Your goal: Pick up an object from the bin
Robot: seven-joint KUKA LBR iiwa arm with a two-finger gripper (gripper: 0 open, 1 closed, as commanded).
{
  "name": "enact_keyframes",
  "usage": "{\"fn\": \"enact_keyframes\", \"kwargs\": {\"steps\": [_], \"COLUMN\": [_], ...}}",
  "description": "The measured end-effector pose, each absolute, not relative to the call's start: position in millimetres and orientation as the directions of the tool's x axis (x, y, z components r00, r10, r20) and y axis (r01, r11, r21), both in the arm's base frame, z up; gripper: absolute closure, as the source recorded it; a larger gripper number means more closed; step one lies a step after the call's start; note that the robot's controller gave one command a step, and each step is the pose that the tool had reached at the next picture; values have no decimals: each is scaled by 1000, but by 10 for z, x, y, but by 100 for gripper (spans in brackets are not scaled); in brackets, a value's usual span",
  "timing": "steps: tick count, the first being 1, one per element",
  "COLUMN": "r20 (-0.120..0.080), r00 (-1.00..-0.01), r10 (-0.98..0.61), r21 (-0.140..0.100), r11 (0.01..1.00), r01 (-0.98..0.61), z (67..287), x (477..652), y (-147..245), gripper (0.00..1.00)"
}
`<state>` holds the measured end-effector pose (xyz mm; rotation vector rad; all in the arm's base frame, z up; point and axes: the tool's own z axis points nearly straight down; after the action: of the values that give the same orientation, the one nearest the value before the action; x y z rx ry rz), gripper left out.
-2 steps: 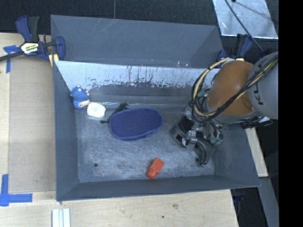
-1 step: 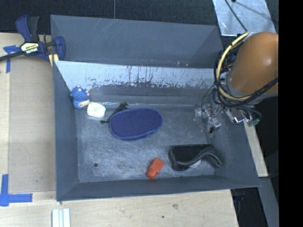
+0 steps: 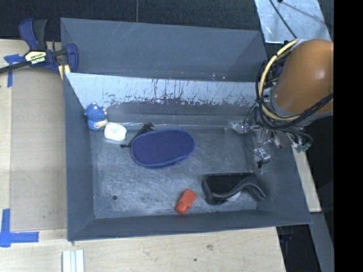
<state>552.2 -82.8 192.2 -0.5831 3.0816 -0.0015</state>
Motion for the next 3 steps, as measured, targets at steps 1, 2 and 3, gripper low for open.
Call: {"fn": "enact_keyframes", "kwargs": {"steps": [1,2,3], "r20": [1,-7,-8], "r00": [-708,-709,-665], "r10": [-706,-705,-747], "r21": [3,-6,-26], "r11": [708,709,665], "r01": [-706,-705,-746], "z": [737,769,778], "x": [5172,5204,5135], "y": [-1120,-1122,-884], "gripper": [0,100,100]}}
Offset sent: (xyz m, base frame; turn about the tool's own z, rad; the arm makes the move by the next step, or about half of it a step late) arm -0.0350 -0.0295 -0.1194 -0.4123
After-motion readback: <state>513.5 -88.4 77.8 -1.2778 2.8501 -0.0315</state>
